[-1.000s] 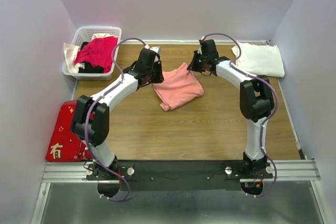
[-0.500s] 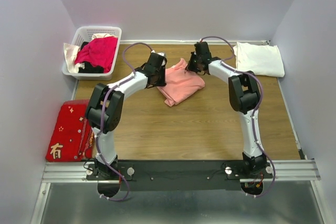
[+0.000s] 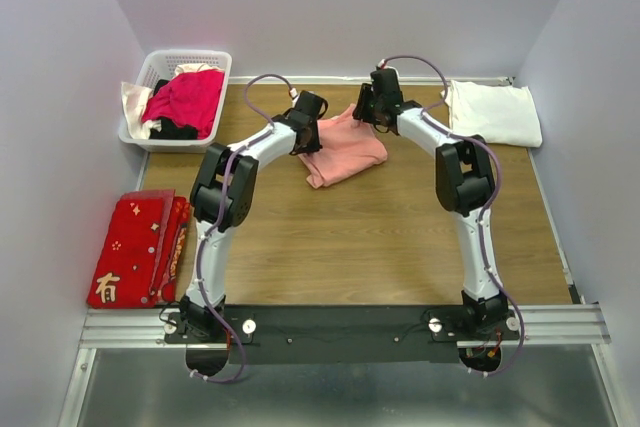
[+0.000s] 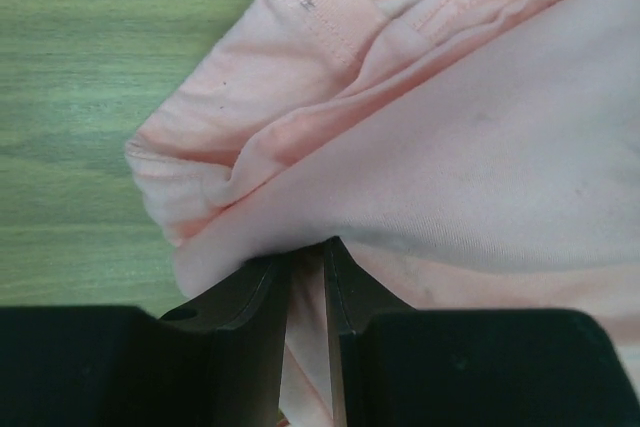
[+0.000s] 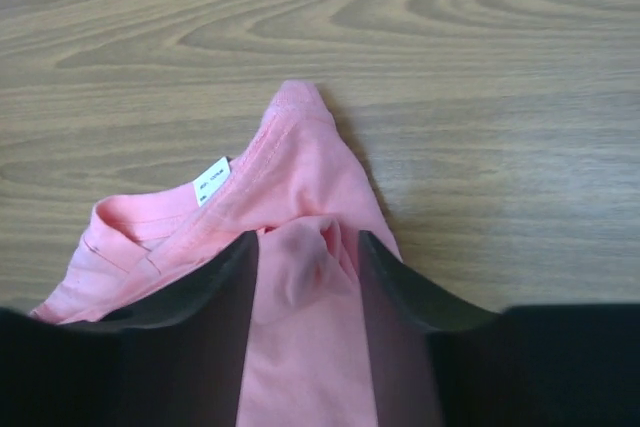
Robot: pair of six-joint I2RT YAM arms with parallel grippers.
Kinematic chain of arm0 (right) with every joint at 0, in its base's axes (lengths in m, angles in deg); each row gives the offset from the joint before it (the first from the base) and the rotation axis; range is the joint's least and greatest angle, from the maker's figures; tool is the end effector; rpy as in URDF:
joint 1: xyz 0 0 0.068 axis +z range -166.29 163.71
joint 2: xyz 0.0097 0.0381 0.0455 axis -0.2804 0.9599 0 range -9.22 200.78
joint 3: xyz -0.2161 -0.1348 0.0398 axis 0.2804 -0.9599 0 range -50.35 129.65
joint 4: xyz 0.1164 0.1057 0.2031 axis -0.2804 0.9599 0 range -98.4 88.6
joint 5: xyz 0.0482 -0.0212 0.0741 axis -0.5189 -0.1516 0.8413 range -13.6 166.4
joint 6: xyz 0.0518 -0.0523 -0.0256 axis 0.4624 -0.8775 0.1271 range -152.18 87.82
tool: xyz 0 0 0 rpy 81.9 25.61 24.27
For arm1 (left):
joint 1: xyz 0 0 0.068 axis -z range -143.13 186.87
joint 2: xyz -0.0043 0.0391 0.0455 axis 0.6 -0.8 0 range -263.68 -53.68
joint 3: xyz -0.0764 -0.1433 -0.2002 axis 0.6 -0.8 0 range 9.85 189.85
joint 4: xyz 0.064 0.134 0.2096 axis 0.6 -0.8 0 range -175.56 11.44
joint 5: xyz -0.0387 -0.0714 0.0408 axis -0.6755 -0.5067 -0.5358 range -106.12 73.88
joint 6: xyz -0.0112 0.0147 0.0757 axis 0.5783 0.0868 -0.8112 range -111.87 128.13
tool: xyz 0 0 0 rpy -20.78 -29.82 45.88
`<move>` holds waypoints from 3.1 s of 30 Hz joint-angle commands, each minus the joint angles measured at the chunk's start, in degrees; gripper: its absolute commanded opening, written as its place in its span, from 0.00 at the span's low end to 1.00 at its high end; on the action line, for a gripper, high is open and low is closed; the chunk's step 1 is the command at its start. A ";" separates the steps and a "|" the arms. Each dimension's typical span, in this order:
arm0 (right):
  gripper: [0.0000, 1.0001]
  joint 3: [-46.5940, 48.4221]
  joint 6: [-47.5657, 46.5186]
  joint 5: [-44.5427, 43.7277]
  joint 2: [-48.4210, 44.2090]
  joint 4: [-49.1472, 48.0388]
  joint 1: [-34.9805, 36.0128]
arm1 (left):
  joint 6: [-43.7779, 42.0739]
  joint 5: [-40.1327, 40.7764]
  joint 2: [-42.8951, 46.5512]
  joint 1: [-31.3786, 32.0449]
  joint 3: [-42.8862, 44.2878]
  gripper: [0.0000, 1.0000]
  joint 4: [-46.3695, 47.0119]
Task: Fold and stack the t-shirts
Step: Fold the tshirt
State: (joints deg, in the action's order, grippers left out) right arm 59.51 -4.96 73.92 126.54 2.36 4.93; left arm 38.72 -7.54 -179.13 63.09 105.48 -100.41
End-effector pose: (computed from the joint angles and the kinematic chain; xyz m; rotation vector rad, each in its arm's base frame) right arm 0.5165 0.1974 0.1521 0.1418 2.2380 0.4176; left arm 0.4430 -0.2072 0.1389 -0.1588 2.4695 -0.2459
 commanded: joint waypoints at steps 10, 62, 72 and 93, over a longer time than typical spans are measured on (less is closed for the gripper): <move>0.59 -15.99 -6.57 -2.80 -14.73 0.75 0.06 | -6.59 -3.12 -8.76 -4.60 15.19 0.28 -2.95; 0.35 -32.96 -5.78 15.75 -24.94 0.49 0.32 | 0.26 4.25 2.58 0.59 -5.91 0.29 -5.75; 0.25 -31.47 -6.92 17.50 -22.83 1.63 1.29 | -0.71 1.88 1.35 0.50 -4.32 0.29 -5.49; 0.35 -24.09 -8.94 16.90 -14.48 2.77 2.34 | -1.67 -0.49 0.38 0.41 -3.61 0.29 -5.49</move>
State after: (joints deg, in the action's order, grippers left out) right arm 31.88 -12.43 91.52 109.64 4.59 6.83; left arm 37.95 -7.15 -175.98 63.99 102.27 -104.06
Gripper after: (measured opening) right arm 0.358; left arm 0.291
